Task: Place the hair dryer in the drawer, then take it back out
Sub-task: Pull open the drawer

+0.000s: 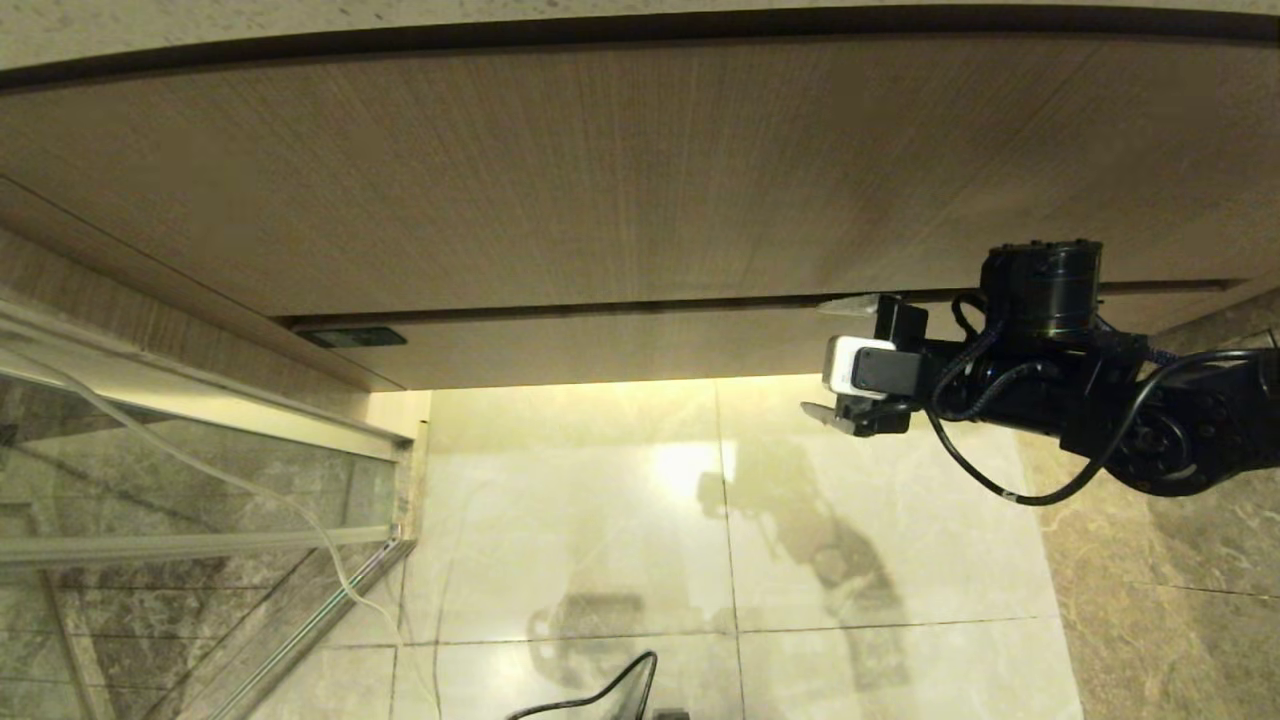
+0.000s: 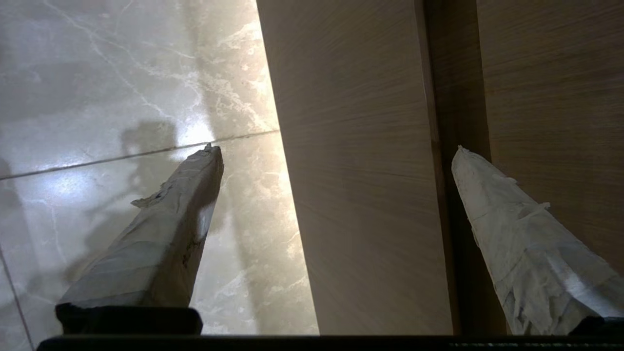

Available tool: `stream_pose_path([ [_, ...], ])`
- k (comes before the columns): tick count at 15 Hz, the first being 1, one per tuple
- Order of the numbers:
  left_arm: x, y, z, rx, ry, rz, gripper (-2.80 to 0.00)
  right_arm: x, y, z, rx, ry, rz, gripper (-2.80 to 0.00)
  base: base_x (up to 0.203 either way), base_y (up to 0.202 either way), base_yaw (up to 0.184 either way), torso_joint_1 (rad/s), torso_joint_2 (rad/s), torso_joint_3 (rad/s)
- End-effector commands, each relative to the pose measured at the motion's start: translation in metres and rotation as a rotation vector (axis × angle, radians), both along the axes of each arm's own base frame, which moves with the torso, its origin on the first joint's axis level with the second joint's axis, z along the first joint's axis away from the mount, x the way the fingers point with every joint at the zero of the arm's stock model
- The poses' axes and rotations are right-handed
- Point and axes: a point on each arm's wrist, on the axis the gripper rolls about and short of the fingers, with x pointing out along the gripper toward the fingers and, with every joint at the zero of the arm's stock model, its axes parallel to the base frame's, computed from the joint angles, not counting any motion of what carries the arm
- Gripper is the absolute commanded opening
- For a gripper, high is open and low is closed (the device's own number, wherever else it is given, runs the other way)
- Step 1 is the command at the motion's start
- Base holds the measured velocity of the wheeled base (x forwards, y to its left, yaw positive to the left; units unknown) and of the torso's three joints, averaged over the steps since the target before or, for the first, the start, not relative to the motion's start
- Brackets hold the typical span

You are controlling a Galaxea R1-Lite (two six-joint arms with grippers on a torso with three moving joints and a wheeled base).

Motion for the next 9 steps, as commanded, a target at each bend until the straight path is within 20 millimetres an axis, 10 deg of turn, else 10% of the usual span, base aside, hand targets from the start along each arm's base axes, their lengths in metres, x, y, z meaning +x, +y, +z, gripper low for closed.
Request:
stream_pose_path([
  [1,0.0,0.0,0.0,0.0,0.0,0.0,-2.8,0.006,0.0023,-0.0086,-0.009,0.007,0.004,0.0,0.0,0.0,0.0,0.0,0.0,0.0],
  [9,0.0,0.0,0.0,0.0,0.0,0.0,-2.8,0.0118,0.0043,-0.0102,0.007,-0.037,0.002,0.0,0.0,0.0,0.0,0.0,0.0,0.0],
])
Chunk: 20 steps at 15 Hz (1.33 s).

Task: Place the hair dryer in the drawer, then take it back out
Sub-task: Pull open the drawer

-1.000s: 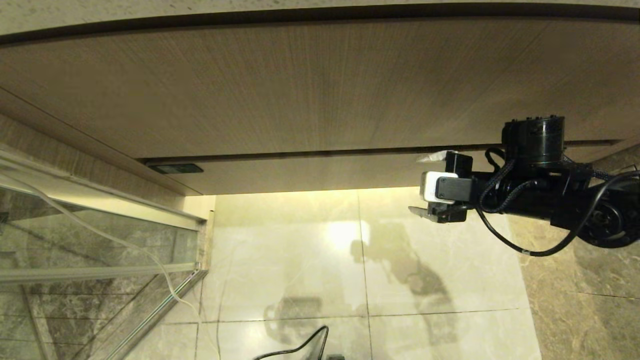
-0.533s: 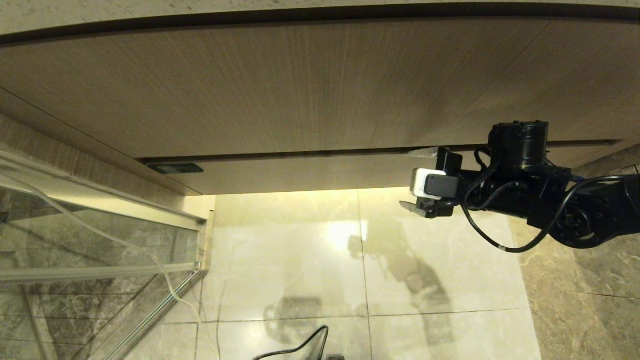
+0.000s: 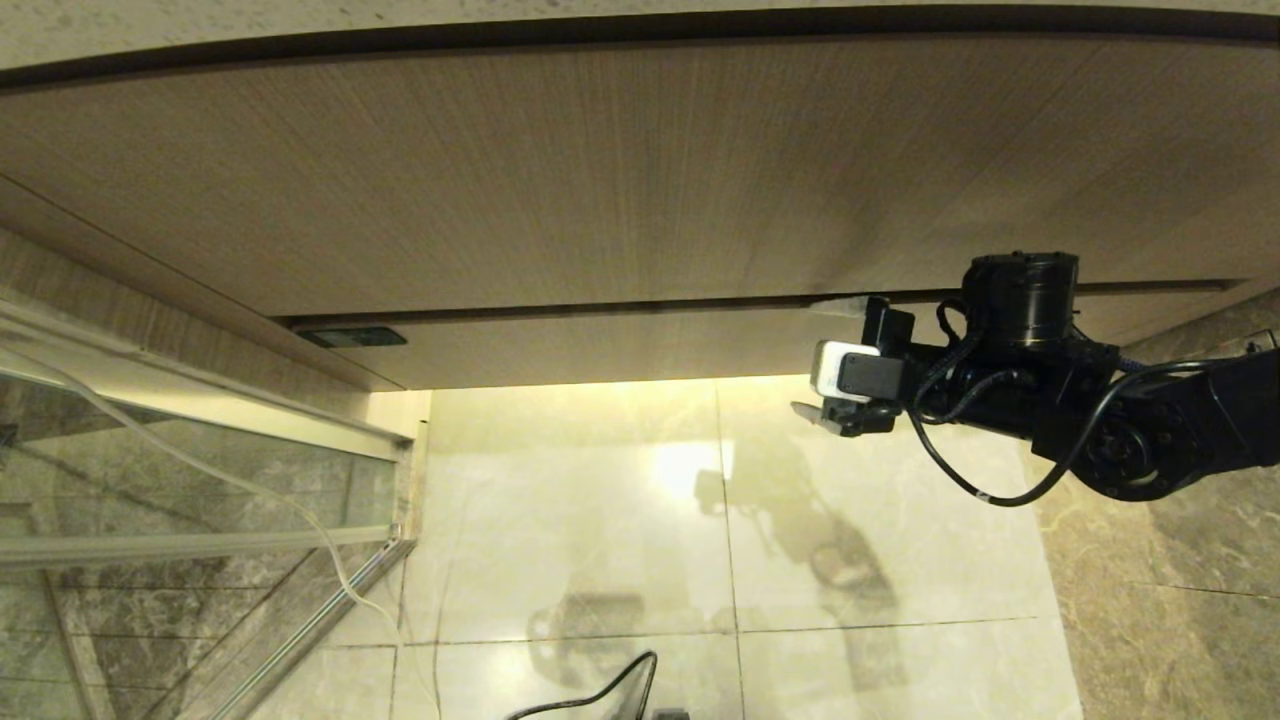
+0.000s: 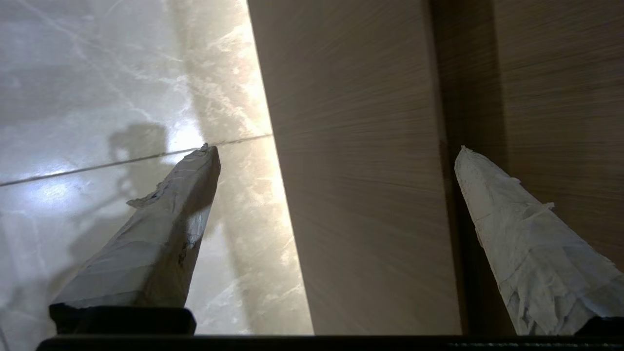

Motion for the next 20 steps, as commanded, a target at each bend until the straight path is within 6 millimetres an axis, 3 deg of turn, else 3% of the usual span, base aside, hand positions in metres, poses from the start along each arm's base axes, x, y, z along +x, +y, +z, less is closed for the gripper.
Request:
stream_pose_path([
  [1,0.0,0.0,0.0,0.0,0.0,0.0,-2.8,0.003,0.001,0.0,0.006,-0.023,0.003,0.0,0.0,0.0,0.0,0.0,0.0,0.0],
  [10,0.0,0.0,0.0,0.0,0.0,0.0,-2.8,0.018,0.002,-0.005,0.042,-0.101,-0.013,0.0,0.0,0.0,0.0,0.0,0.0,0.0],
  [20,0.0,0.0,0.0,0.0,0.0,0.0,-2.8,0.036,-0.004,-0.025,0.03,-0.073,-0.043,0.0,0.0,0.0,0.0,0.0,0.0,0.0],
])
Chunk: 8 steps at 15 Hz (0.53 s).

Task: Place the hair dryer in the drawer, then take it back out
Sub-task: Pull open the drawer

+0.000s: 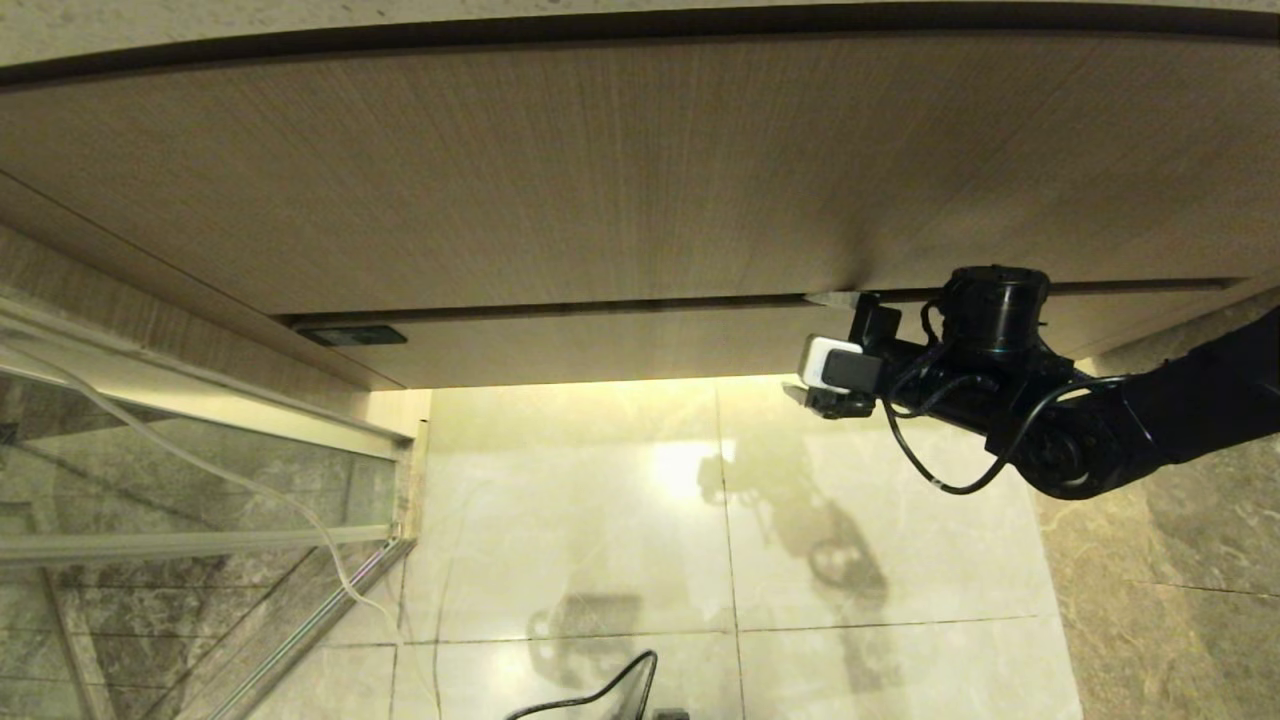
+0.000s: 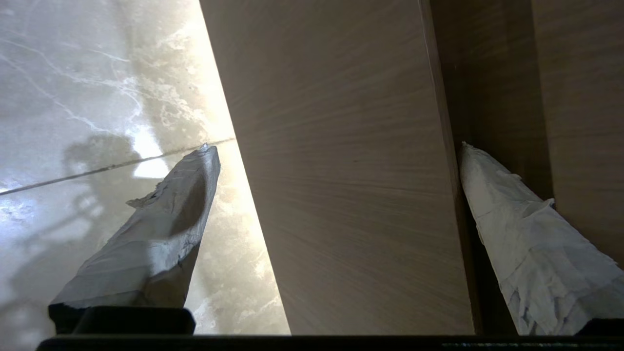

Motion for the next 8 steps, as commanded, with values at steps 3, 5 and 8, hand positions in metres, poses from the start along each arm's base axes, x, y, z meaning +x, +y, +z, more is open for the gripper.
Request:
stream_pose_path([
  [3,0.0,0.0,0.0,0.0,0.0,0.001,-2.8,0.003,-0.007,-0.01,-0.019,0.031,-0.014,0.0,0.0,0.0,0.0,0.0,0.0,0.0],
  [5,0.0,0.0,0.0,0.0,0.0,0.001,-2.8,0.001,-0.013,-0.017,-0.042,0.106,-0.023,0.0,0.0,0.0,0.0,0.0,0.0,0.0],
  [8,0.0,0.0,0.0,0.0,0.0,0.001,-2.8,0.0,-0.017,-0.022,-0.067,0.173,-0.032,0.0,0.0,0.0,0.0,0.0,0.0,0.0],
])
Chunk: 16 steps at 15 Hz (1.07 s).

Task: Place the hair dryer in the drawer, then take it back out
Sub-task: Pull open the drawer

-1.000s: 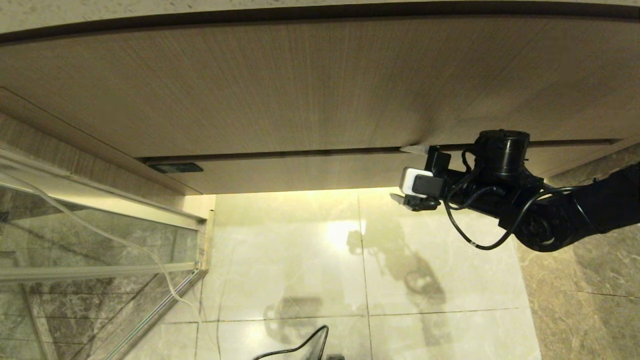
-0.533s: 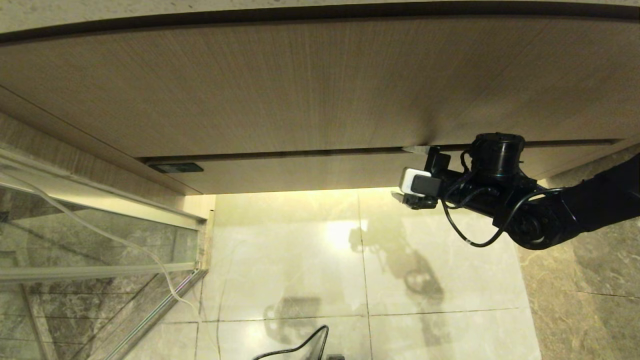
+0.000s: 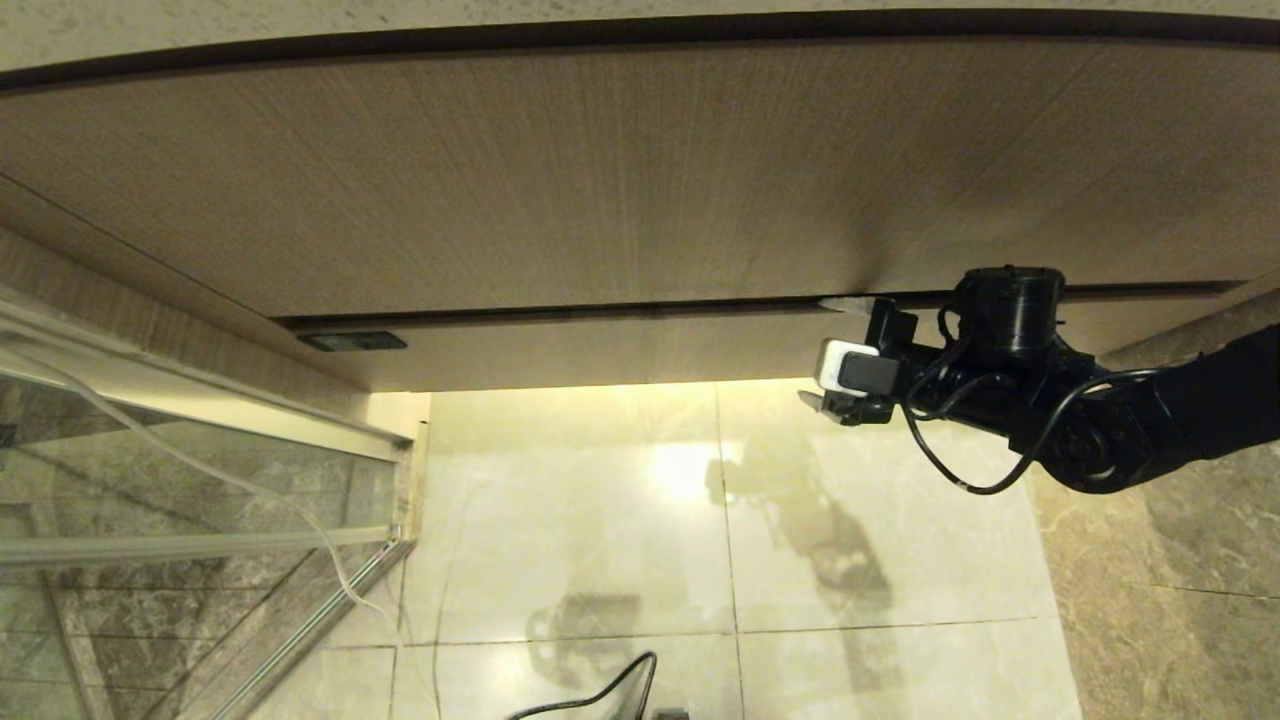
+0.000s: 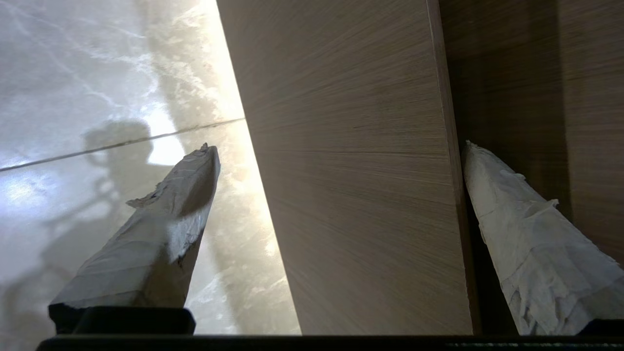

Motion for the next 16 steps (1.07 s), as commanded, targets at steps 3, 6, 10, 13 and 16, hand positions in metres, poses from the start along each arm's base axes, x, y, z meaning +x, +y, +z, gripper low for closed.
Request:
stream_pose_path([
  [3,0.0,0.0,0.0,0.0,0.0,0.001,-2.8,0.0,-0.002,-0.007,-0.02,0.047,-0.008,0.0,0.0,0.0,0.0,0.0,0.0,0.0],
  [6,0.0,0.0,0.0,0.0,0.0,0.001,-2.8,-0.002,-0.005,-0.005,-0.026,0.065,-0.014,0.0,0.0,0.0,0.0,0.0,0.0,0.0],
  [10,0.0,0.0,0.0,0.0,0.0,0.001,-2.8,-0.007,-0.007,-0.002,-0.048,0.084,-0.009,0.0,0.0,0.0,0.0,0.0,0.0,0.0],
  [13,0.0,0.0,0.0,0.0,0.0,0.001,-2.8,-0.013,-0.009,0.0,-0.076,0.118,-0.004,0.0,0.0,0.0,0.0,0.0,0.0,0.0],
  [16,0.0,0.0,0.0,0.0,0.0,0.001,-2.8,-0.025,-0.014,0.002,-0.109,0.158,0.0,0.0,0.0,0.0,0.0,0.0,0.0,0.0],
])
